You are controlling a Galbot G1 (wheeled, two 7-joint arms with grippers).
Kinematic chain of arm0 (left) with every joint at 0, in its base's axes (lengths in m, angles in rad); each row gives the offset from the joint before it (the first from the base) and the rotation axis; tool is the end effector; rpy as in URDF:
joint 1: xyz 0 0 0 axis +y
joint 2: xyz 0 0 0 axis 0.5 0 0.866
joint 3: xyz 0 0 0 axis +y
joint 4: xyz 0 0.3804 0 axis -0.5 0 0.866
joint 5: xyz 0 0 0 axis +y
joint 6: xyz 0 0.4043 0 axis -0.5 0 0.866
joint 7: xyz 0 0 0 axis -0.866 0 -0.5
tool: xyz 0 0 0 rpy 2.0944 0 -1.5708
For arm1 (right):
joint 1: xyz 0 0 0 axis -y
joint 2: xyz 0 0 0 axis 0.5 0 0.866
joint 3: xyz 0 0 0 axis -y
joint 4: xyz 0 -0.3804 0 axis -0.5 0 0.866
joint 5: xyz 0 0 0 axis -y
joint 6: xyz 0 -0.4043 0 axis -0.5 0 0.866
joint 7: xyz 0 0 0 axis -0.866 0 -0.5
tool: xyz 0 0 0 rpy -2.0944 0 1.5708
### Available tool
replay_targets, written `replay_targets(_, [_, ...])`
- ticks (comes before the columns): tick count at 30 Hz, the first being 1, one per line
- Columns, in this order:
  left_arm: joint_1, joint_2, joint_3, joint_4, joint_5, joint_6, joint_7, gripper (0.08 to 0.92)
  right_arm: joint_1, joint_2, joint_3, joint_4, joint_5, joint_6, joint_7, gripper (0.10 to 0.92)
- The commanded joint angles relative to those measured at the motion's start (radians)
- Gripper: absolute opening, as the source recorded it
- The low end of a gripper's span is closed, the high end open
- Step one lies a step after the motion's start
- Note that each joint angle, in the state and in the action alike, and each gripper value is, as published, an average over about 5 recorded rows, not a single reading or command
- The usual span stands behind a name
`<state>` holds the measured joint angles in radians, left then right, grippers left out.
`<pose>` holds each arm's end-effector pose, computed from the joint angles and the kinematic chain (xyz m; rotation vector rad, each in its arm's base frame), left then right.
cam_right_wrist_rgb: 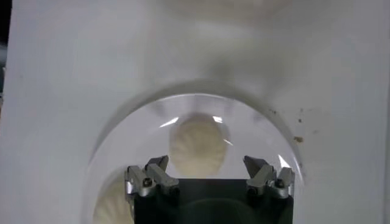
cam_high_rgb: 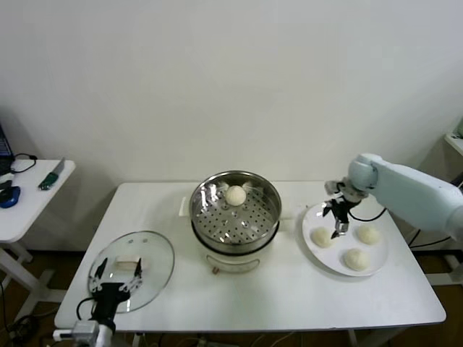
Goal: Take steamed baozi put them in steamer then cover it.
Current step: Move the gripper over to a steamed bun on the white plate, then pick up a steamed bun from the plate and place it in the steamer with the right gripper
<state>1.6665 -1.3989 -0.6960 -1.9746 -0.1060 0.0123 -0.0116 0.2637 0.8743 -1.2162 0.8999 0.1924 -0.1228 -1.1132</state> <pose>0.1779 0.1007 -0.3815 0.1307 -2.9256 -0.1902 0.6482 -0.1658 -0.2275 1.2759 -1.2916 1.2380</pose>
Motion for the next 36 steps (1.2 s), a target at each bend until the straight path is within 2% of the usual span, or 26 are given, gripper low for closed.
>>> replay_targets(1, [0.009, -0.005, -0.006, 0.004, 0.001, -0.004, -0.005, 0.823, -0.107, 0.041, 0.082, -0.102, -0.061, 0.009, -0.002, 0.823])
replay_targets(16, [0.018, -0.012, -0.003, 0.009, 0.012, -0.014, -0.005, 0.823, -0.134, 0.106, 0.120, -0.197, -0.097, 0.047, -0.001, 0.819])
replay_targets(25, [0.027, -0.014, -0.005, 0.003, 0.015, -0.019, -0.005, 0.823, -0.120, 0.107, 0.115, -0.191, -0.080, 0.047, -0.004, 0.714])
replay_targets(32, [0.033, -0.016, -0.001, 0.002, 0.015, -0.022, -0.005, 0.823, -0.016, 0.069, 0.028, -0.145, 0.005, 0.032, -0.006, 0.697])
replay_targets(36, [0.034, -0.019, 0.003, -0.001, 0.016, -0.022, -0.005, 0.823, 0.121, 0.054, -0.086, -0.111, 0.116, 0.021, -0.013, 0.695])
